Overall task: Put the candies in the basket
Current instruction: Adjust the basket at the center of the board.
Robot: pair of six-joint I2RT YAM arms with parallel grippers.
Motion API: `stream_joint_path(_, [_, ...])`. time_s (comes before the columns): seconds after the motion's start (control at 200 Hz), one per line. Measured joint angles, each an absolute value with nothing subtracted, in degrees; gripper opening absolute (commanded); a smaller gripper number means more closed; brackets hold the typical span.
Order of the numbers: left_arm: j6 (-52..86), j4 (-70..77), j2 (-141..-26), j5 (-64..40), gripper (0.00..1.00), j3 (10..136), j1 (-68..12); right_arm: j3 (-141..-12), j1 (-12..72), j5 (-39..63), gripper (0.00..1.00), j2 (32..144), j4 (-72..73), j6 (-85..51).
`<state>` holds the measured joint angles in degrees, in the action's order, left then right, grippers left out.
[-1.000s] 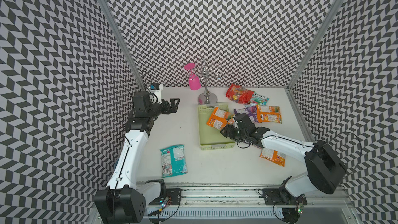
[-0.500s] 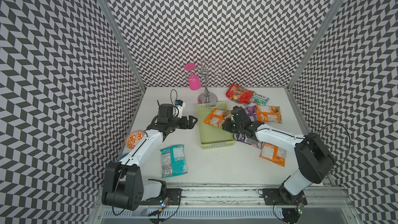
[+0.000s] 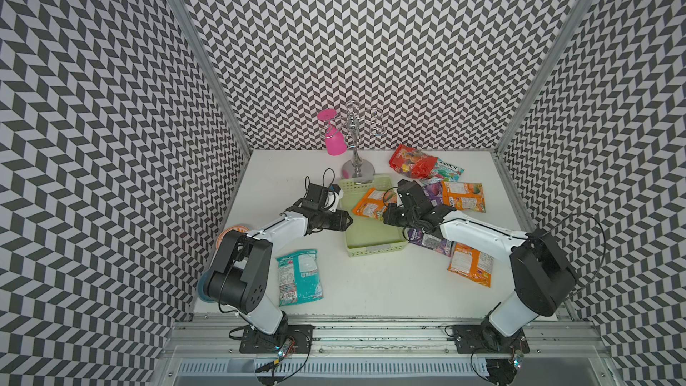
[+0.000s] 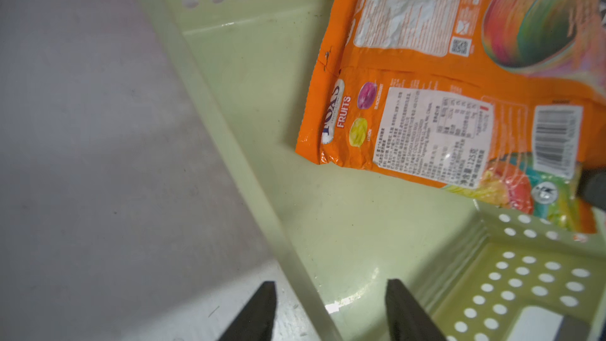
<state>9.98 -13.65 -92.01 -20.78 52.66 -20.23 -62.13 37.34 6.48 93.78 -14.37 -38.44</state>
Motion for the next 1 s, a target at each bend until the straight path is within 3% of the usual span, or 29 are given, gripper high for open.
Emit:
stream_joint_path(0.2, [9.0,-13.6,-91.0,-18.2,0.10,52.7,-20.5,-66.8,37.5,6.7,0.00,93.8,-21.8,-32.2])
stream_joint_path(0.431, [8.9,-13.9,-90.5,-16.7,0.13,52.7,-20.6,-71.2,37.5,3.7,0.00,94.9,-27.8,-26.7])
stream_joint_path(0.721, [12.6,-14.9,-86.3,-18.8,0.20,52.2,-21.3,-67.8,37.4,2.2,0.00,99.4,-27.0,-28.5])
stream_joint_path(1.001, [14.4,-13.3,-86.1,-19.9,0.09,49.6,-22.1,-77.1,37.4,-4.4,0.00,109.1,-30.8,-26.0])
